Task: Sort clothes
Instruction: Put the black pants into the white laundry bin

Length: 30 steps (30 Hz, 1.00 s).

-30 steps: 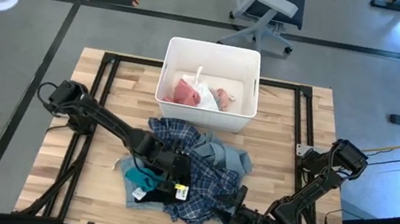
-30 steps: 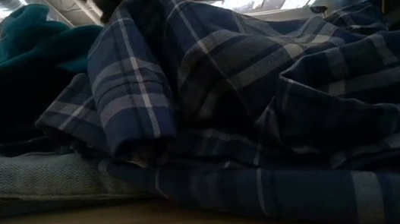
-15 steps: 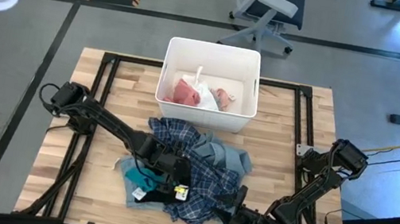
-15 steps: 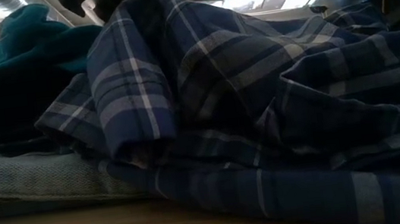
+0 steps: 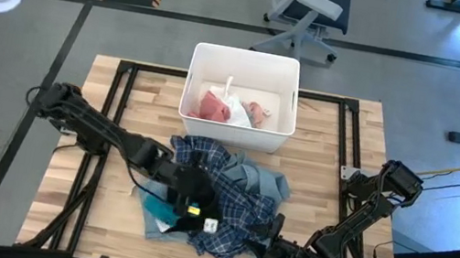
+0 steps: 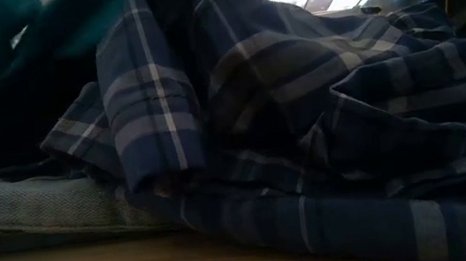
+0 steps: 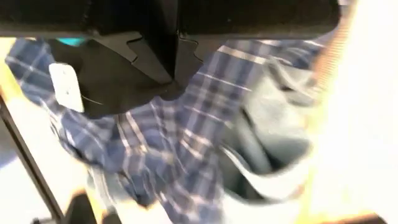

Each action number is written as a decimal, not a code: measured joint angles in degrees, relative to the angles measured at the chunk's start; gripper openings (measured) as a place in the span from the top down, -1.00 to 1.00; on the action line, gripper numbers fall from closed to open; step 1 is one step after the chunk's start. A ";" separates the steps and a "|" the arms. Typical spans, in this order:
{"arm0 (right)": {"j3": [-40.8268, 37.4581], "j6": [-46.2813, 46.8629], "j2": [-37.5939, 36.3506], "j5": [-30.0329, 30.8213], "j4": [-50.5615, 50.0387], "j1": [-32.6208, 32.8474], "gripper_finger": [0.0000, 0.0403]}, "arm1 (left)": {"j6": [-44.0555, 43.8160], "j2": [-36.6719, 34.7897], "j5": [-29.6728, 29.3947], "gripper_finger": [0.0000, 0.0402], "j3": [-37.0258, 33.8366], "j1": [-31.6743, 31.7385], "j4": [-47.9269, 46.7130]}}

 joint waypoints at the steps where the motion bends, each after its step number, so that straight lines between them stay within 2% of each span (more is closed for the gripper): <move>1: 0.00 -0.01 0.00 0.01 0.01 0.00 -0.15 | 0.78 -0.98 -1.02 0.99 0.00 0.00 0.35; 7: 0.00 0.01 0.00 -0.01 0.06 0.00 -0.15 | 7.33 -6.36 -9.42 0.99 0.00 0.75 5.22; 14: 0.00 0.01 0.00 -0.01 0.08 0.00 -0.15 | 11.97 -11.92 -12.56 0.98 0.00 4.33 9.34; 30: 0.00 0.03 0.00 -0.01 0.08 0.00 -0.15 | 29.04 -20.31 -12.84 0.98 0.00 12.54 33.03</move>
